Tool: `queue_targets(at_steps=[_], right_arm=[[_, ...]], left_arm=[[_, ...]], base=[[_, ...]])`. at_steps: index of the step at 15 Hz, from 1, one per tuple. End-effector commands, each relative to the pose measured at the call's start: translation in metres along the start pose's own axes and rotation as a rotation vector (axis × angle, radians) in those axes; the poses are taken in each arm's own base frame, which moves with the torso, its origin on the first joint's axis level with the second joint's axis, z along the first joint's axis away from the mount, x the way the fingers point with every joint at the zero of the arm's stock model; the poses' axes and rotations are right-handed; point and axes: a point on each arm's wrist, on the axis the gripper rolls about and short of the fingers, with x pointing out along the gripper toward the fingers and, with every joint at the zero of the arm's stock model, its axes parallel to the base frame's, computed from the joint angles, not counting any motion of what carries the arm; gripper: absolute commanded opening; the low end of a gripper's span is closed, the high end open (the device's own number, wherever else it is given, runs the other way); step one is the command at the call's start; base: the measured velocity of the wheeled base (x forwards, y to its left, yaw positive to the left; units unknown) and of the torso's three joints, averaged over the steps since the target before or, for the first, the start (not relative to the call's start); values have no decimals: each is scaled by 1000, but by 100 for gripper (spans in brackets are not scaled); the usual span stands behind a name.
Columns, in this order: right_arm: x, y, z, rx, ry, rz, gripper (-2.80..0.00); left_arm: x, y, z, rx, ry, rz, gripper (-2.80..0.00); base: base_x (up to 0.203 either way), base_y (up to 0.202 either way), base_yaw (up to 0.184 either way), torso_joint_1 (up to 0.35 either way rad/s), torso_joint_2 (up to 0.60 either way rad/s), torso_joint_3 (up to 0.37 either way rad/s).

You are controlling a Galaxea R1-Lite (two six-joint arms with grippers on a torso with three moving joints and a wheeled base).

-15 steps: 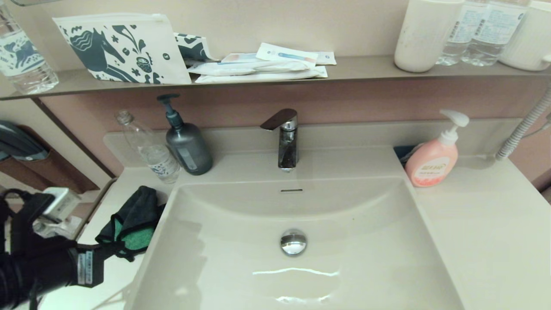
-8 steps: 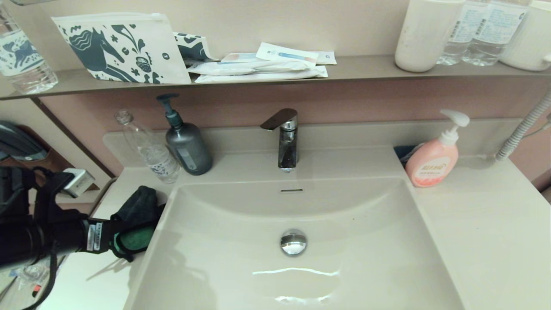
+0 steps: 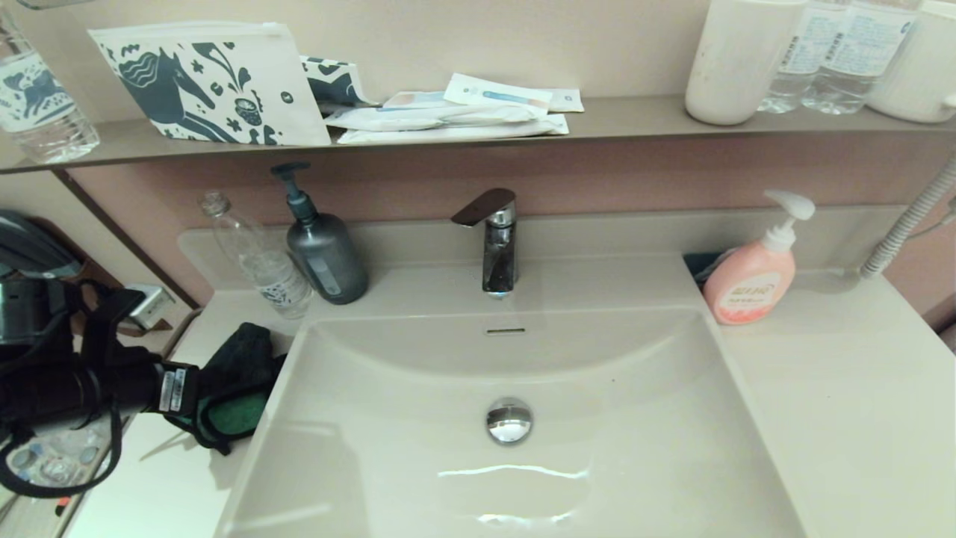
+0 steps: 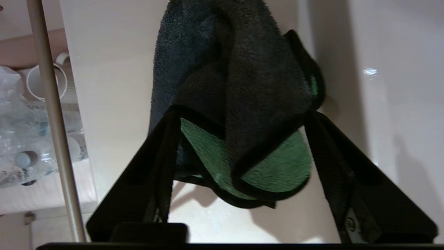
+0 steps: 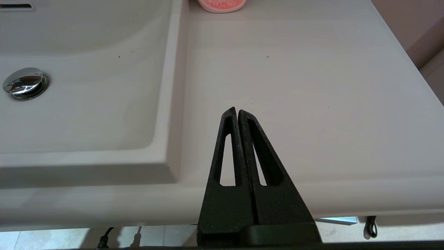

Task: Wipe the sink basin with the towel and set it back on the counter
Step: Pick up the cloth

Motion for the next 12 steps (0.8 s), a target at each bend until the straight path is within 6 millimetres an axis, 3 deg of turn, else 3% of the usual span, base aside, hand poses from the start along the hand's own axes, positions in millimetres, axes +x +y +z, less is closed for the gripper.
queue_targets(at_steps=[1, 12], right_arm=[[0, 0, 0, 0, 1, 0, -280], [0, 0, 0, 0, 0, 1, -280]], left_arm=[[10, 4, -1, 9, 21, -5, 0], [33, 12, 2, 28, 26, -56, 0]], base=[[0, 0, 0, 0, 0, 0], [0, 0, 0, 0, 0, 0]])
